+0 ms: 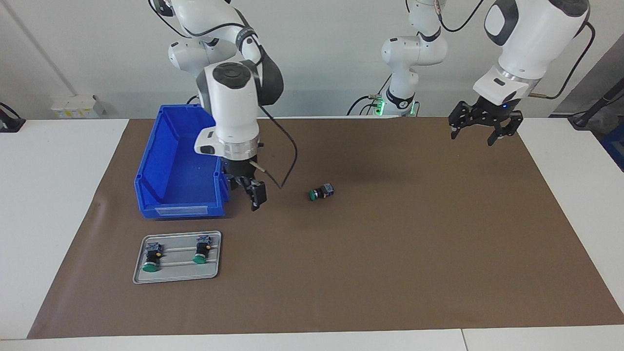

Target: Place and press button with both arms

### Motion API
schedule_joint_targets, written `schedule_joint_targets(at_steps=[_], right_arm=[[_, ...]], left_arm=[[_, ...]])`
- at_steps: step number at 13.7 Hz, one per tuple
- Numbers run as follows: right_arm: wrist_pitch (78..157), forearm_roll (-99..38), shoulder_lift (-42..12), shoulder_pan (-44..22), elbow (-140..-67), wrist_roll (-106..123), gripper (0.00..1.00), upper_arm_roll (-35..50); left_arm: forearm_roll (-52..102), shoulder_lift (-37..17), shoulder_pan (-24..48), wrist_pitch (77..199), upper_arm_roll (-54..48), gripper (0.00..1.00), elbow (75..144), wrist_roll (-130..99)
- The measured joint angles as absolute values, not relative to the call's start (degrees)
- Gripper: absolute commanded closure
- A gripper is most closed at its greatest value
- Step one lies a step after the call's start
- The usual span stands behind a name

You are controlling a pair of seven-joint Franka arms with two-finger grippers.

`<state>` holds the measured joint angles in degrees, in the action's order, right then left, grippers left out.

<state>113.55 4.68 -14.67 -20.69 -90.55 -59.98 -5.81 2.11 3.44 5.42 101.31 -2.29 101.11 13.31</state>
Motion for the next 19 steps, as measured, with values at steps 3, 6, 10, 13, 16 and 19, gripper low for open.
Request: schedule_joint_targets(at_steps=[3, 6, 10, 13, 16, 19], right_arm=[[106.71, 3.48, -10.04, -13.74, -90.55, -43.00, 0.00, -5.83], [100.99, 3.39, -6.17, -8.53, -90.65, -28.09, 0.00, -5.83], [95.91, 3.39, -2.35, -3.99, -90.61, -15.69, 0.00, -5.93], [91.42, 3.42, -0.09, -2.84, -89.53, -6.10, 0.00, -5.97], [87.95, 2.54, 0.95, -2.90, -89.31, -4.04, 0.00, -5.75], [87.22, 0.68, 0.95, -2.91, -89.32, -4.18, 0.00, -5.73]], left_arm=[[2.12, 3.30, 11.20, 110.36, -2.59, 0.00, 107.57, 13.54], [2.15, 1.49, 16.38, 116.51, -2.77, 0.00, 111.26, 16.69], [2.28, -2.14, 22.53, 127.58, -2.84, 0.00, 115.51, 20.15], [2.28, -4.10, 26.50, 132.56, -2.86, 0.00, 117.25, 22.68], [2.28, -5.67, 29.84, 135.38, -2.86, 0.00, 118.27, 24.06], [2.28, -9.42, 32.05, 140.83, -2.84, 0.00, 118.59, 24.06]])
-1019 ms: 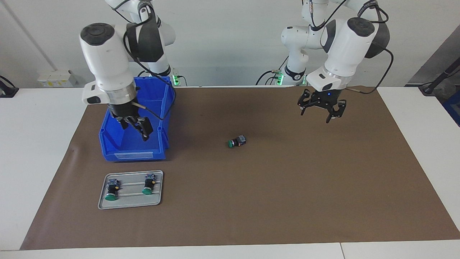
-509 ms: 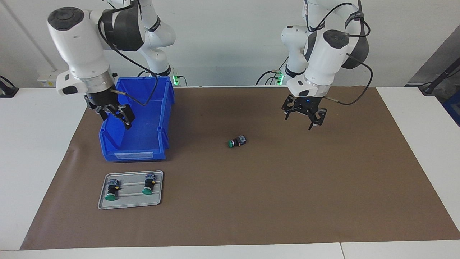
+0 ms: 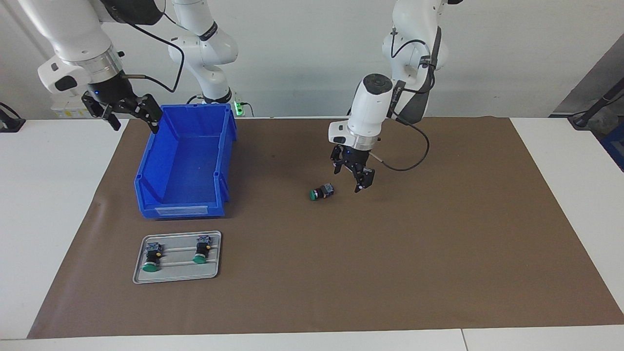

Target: Place and press button with both arms

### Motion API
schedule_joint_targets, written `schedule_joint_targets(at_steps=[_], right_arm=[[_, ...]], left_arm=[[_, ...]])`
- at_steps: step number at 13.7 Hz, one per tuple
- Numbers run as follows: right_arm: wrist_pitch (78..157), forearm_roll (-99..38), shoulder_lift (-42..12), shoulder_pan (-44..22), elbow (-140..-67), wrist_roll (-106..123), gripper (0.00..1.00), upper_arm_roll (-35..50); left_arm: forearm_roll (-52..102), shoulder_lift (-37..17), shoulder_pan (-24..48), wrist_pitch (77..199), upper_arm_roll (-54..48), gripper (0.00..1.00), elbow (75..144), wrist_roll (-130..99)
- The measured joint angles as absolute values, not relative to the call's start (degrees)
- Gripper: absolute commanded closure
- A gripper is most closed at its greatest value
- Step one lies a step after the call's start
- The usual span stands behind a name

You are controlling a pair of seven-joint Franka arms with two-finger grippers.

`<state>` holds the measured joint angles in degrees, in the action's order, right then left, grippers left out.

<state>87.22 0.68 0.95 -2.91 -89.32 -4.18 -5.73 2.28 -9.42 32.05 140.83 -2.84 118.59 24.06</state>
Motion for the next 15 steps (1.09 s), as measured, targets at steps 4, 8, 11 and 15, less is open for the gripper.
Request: schedule_joint_targets(at_steps=[4, 8, 11, 15], right_arm=[[85.70, 0.60, 1.08, -3.38, -89.45, -5.80, 0.00, -5.63], [85.72, 0.60, 1.27, -3.43, -89.95, -6.34, 0.00, -5.33], [85.70, 0.46, 1.47, -3.30, -89.95, -6.34, 0.00, -5.38], [85.66, -0.19, 1.80, -3.34, -89.95, -6.42, 0.00, -5.38]], left_arm=[[2.38, -15.42, 34.94, 145.22, -2.86, 0.00, 117.67, 24.07], [5.96, -18.92, 37.65, 147.94, -2.88, 0.00, 116.05, 24.07], [6.54, -19.95, 38.13, 148.96, -2.86, 0.01, 115.85, 24.18], [6.61, -20.12, 38.44, 149.17, -2.87, 0.30, 115.80, 24.84]])
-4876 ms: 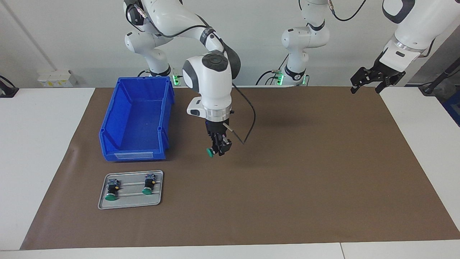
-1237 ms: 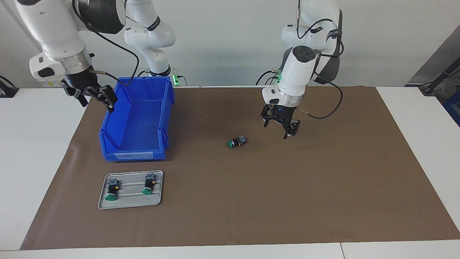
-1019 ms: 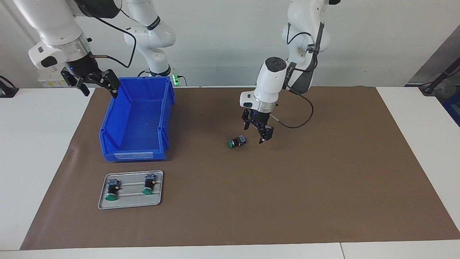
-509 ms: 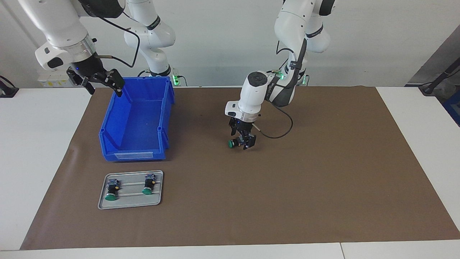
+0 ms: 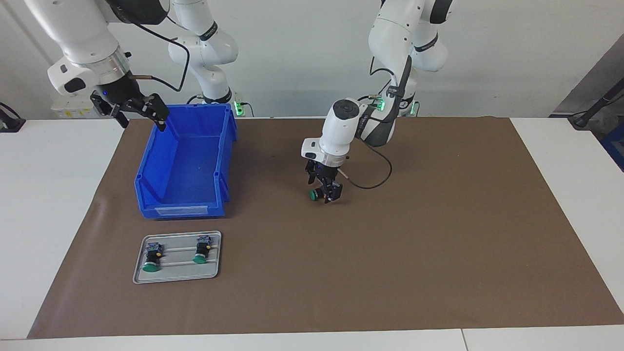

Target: Place and press button with both arms

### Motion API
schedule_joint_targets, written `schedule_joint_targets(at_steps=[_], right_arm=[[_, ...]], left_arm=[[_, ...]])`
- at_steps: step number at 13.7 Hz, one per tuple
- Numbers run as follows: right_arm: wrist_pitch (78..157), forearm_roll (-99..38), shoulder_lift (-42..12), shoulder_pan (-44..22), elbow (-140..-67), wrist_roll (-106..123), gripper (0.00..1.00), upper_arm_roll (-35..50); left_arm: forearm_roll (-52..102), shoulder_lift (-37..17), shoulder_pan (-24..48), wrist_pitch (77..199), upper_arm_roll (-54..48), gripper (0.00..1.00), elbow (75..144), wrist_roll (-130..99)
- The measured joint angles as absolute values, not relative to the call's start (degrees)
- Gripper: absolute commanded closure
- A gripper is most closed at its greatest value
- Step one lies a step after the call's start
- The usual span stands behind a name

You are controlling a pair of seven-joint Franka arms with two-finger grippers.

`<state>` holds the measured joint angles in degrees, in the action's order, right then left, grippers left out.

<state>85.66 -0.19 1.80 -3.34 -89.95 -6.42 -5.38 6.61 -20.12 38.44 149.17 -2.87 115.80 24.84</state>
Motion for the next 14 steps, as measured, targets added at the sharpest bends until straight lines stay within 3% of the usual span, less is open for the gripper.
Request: schedule_joint_targets(at_steps=[4, 7, 14], right_arm=[[85.66, -0.40, 1.85, -3.43, -89.95, -6.42, 0.00, -5.29], [85.66, -0.42, 1.86, -3.44, -89.95, -6.42, 0.00, -5.25], [85.66, -0.43, 1.87, -3.44, -89.95, -6.42, 0.00, -5.25]], left_arm=[[6.65, -20.14, 39.42, 149.18, -2.99, 0.60, 115.80, 25.23], [6.68, -20.11, 39.56, 149.17, -2.97, 1.00, 115.75, 25.26], [9.58, -19.11, 38.17, 150.18, -2.03, 1.00, 114.38, 25.17]])
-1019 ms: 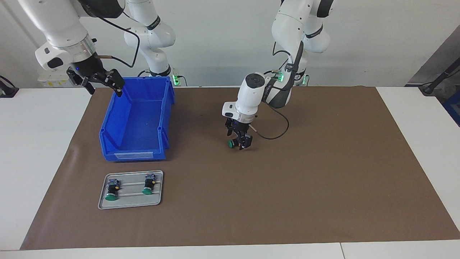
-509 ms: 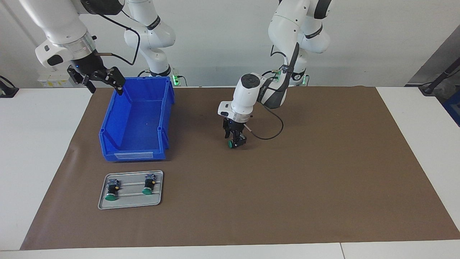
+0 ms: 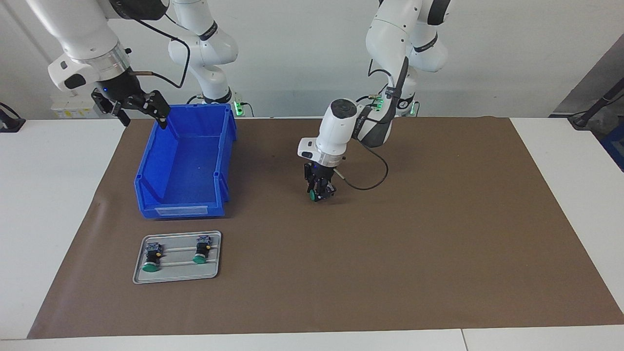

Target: Place and press button with both arms

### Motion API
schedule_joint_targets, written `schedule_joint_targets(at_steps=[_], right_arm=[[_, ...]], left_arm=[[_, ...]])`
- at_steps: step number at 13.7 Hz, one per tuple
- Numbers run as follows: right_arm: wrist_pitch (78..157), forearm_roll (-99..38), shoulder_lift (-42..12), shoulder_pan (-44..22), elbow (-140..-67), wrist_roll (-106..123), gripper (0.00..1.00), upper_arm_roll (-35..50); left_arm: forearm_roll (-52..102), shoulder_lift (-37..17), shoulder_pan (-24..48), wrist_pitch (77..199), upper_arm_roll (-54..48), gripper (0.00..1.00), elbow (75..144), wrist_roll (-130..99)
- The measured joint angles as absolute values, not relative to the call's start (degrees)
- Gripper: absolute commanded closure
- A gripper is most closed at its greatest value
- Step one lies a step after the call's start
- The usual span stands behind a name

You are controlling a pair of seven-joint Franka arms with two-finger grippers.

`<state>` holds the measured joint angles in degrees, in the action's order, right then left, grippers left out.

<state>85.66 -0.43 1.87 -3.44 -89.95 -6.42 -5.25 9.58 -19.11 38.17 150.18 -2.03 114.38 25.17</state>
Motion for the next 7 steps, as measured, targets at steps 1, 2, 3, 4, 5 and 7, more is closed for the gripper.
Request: schedule_joint_targets(at_steps=[1, 2, 3, 4, 5, 7], right_arm=[[85.66, -0.43, 1.87, -3.44, -89.95, -6.42, 0.00, -5.25], [85.66, -0.43, 1.88, -3.45, -89.95, -6.42, 0.00, -5.25], [85.66, -0.43, 1.88, -3.45, -89.95, -6.42, 0.00, -5.25], [85.66, -0.43, 1.88, -3.45, -89.95, -6.42, 0.00, -5.24], [85.66, -0.43, 1.88, -3.45, -89.95, -6.42, 0.00, -5.24], [85.66, -0.43, 1.88, -3.45, -89.95, -6.42, 0.00, -5.24]], left_arm=[[12.47, -18.25, 37.34, 150.19, -1.95, 1.00, 114.21, 25.29], [15.82, -17.32, 36.55, 150.19, -1.92, 1.00, 114.20, 25.89], [18.61, -16.60, 35.68, 150.28, -1.91, 1.00, 114.22, 26.92], [21.55, -16.17, 34.67, 150.53, -1.94, 1.00, 114.23, 28.44], [24.68, -15.93, 33.60, 150.75, -1.99, 1.00, 114.27, 30.77], [33.34, -15.78, 31.00, 150.85, -2.04, 1.00, 114.40, 39.09]])
